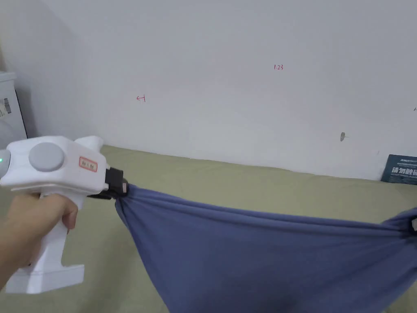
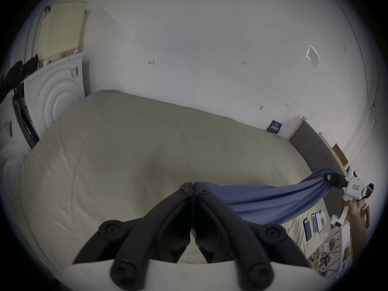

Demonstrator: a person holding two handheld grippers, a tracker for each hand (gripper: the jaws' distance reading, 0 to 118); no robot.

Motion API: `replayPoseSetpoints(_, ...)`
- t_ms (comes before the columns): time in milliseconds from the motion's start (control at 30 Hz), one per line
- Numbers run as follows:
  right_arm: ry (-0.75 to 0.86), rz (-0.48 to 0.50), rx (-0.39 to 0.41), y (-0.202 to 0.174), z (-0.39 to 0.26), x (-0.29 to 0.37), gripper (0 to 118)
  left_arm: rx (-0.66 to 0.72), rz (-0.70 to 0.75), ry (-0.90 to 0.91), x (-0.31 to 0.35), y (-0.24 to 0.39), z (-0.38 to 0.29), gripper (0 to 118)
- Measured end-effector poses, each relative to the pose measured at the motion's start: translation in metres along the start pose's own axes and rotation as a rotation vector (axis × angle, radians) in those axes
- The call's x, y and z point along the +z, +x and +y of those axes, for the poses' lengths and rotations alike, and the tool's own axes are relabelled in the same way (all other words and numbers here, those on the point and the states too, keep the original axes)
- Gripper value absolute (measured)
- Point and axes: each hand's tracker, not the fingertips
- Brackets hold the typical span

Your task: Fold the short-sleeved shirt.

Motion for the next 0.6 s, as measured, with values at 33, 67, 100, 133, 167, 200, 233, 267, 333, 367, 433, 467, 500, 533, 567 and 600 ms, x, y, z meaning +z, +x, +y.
replayPoseSetpoints(33, -0.022, -0.087, -0.015, 0.008, -0.007, 0.001, 4, 0.014, -0.009, -0.006, -0.002, -0.005, -0.007, 2)
replayPoseSetpoints(67, -0.041, -0.136, -0.031, 0.018, -0.018, 0.0, 4, 0.022, -0.021, -0.014, -0.004, -0.009, -0.015, 2)
replayPoseSetpoints(100, -0.049, -0.142, -0.046, 0.018, -0.02, -0.001, 4, 0.02, -0.019, -0.013, 0.01, 0.013, -0.032, 2)
replayPoseSetpoints(133, -0.061, -0.141, -0.06, 0.017, -0.02, -0.002, 4, 0.033, -0.023, -0.026, 0.016, 0.021, -0.046, 2)
replayPoseSetpoints(167, -0.09, -0.145, -0.066, 0.029, -0.049, 0.001, 4, 0.038, -0.028, -0.035, 0.018, 0.019, -0.057, 2)
replayPoseSetpoints(200, -0.101, -0.145, -0.066, 0.038, -0.072, 0.002, 4, 0.041, -0.043, -0.044, 0.019, 0.016, -0.068, 2)
replayPoseSetpoints(233, -0.126, -0.164, -0.073, 0.039, -0.084, 0.0, 4, 0.047, -0.053, -0.051, 0.02, 0.012, -0.082, 2)
replayPoseSetpoints(267, -0.162, -0.179, -0.085, 0.039, -0.097, -0.003, 4, 0.066, -0.059, -0.072, 0.021, 0.008, -0.097, 2)
replayPoseSetpoints(333, -0.218, -0.129, -0.104, 0.045, -0.124, 0.002, 4, 0.087, -0.056, -0.111, 0.023, 0.0, -0.123, 2)
replayPoseSetpoints(367, -0.226, -0.13, -0.102, 0.043, -0.135, 0.0, 4, 0.091, -0.049, -0.114, 0.028, 0.007, -0.142, 2)
replayPoseSetpoints(433, -0.159, -0.125, -0.102, 0.039, -0.152, 0.02, 4, 0.136, -0.047, -0.165, 0.035, 0.006, -0.175, 2)
replayPoseSetpoints(467, -0.201, -0.125, -0.117, 0.035, -0.167, 0.032, 4, 0.153, -0.04, -0.187, 0.038, 0.004, -0.19, 2)
replayPoseSetpoints(500, -0.214, -0.117, -0.119, 0.029, -0.176, 0.034, 4, 0.155, -0.039, -0.199, 0.04, 0.0, -0.2, 2)
replayPoseSetpoints(533, -0.235, -0.109, -0.115, 0.024, -0.185, 0.036, 4, 0.155, -0.037, -0.202, 0.043, -0.002, -0.212, 2)
replayPoseSetpoints(567, -0.247, -0.087, -0.117, 0.032, -0.195, 0.046, 4, 0.17, -0.027, -0.216, 0.047, -0.003, -0.224, 2)
replayPoseSetpoints(600, -0.263, -0.092, -0.112, 0.031, -0.203, 0.05, 4, 0.183, -0.021, -0.221, 0.05, -0.004, -0.234, 2)
